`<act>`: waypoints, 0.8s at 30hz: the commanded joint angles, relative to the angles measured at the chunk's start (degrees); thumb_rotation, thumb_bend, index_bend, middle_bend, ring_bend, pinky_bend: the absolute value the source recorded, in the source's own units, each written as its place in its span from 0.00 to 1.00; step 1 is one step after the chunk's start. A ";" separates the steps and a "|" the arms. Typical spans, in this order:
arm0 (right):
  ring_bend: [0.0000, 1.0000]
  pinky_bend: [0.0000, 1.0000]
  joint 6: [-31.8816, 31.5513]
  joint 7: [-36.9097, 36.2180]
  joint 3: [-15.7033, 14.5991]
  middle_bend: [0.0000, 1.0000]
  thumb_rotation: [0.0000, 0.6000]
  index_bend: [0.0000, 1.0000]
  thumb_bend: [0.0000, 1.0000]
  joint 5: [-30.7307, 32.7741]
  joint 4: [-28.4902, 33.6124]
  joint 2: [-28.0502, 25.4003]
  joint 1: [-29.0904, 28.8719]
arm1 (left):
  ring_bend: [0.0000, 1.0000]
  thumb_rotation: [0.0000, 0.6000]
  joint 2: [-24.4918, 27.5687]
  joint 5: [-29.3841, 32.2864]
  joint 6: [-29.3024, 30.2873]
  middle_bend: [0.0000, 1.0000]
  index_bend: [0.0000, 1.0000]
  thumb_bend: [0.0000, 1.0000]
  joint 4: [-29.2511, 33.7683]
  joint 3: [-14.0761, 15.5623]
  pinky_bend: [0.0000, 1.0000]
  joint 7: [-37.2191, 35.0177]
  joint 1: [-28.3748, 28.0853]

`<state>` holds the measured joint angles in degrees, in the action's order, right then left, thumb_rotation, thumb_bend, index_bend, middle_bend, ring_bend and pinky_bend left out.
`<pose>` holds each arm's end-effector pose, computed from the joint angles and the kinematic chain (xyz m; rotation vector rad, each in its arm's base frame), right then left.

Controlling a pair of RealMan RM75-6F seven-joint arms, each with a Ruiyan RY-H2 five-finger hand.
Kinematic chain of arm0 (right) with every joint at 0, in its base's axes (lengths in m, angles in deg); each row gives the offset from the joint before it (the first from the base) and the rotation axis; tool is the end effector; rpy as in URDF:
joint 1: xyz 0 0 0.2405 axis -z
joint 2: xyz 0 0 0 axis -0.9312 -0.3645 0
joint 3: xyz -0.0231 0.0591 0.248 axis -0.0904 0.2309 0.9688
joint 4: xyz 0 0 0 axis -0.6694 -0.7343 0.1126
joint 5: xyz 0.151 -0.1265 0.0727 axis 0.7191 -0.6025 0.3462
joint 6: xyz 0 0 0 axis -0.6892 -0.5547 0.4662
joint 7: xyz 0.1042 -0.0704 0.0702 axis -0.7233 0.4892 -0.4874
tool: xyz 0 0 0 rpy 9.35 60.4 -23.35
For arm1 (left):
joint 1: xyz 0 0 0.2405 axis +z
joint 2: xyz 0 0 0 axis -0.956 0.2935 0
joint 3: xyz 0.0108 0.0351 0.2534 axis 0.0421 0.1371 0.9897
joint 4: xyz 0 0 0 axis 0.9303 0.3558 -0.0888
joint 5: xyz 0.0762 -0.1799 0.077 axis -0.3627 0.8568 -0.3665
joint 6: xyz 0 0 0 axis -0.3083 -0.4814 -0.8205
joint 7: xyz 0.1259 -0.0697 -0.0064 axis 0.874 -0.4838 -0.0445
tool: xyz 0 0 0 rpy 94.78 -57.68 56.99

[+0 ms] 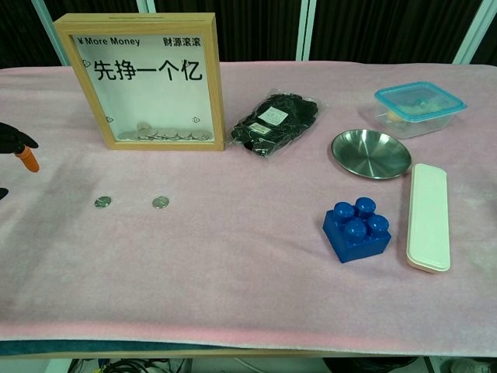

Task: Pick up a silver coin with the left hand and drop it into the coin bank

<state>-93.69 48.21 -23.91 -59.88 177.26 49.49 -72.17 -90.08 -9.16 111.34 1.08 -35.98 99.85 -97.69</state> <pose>-0.3154 -0.1738 0.1558 1.3964 -0.8514 0.7349 -0.2985 0.2683 0.0371 -1.7588 -0.8431 -0.6735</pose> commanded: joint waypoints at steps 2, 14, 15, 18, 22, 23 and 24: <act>0.16 0.20 0.11 -0.22 0.12 0.06 1.00 0.16 0.14 0.23 -0.07 -0.03 -0.03 | 0.00 1.00 -2.70 0.47 -1.61 0.13 0.33 0.47 -2.73 -1.22 0.09 -2.75 -0.19; 0.16 0.20 0.24 -0.47 0.44 0.06 1.00 0.16 0.14 0.82 -0.23 0.07 -0.08 | 0.00 1.00 -7.59 -4.25 -2.82 0.14 0.37 0.43 -6.62 -2.06 0.08 -6.52 -2.42; 0.16 0.20 0.25 -0.47 0.45 0.06 1.00 0.16 0.14 0.85 -0.23 0.07 -0.08 | 0.00 1.00 -7.76 -4.33 -2.90 0.14 0.38 0.43 -6.71 -2.07 0.08 -6.46 -2.47; 0.16 0.20 0.24 -0.46 0.49 0.06 1.00 0.16 0.15 0.95 -0.19 0.08 -0.06 | 0.00 1.00 -8.45 -4.13 -3.62 0.14 0.38 0.43 -7.19 -2.20 0.07 -5.87 -2.62; 0.16 0.20 0.13 -0.49 0.53 0.06 1.00 0.16 0.15 0.97 -0.13 0.09 -0.02 | 0.00 1.00 -9.42 -3.62 -4.43 0.14 0.39 0.43 -7.94 -2.56 0.07 -5.40 -2.78; 0.16 0.20 0.13 -0.51 0.53 0.06 1.00 0.16 0.15 0.98 -0.12 0.07 -0.01 | 0.00 1.00 -9.65 -3.59 -4.54 0.14 0.39 0.43 -8.13 -2.63 0.07 -5.43 -2.80; 0.16 0.20 0.14 -0.54 0.52 0.06 1.00 0.16 0.15 0.98 -0.10 0.06 -0.01 | 0.00 1.00 -9.88 -3.65 -4.55 0.14 0.39 0.43 -8.35 -2.69 0.07 -5.49 -2.81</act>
<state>-93.55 47.68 -23.38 -58.90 177.15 49.55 -72.19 -99.78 -12.81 106.86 -7.10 -38.59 94.40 -100.47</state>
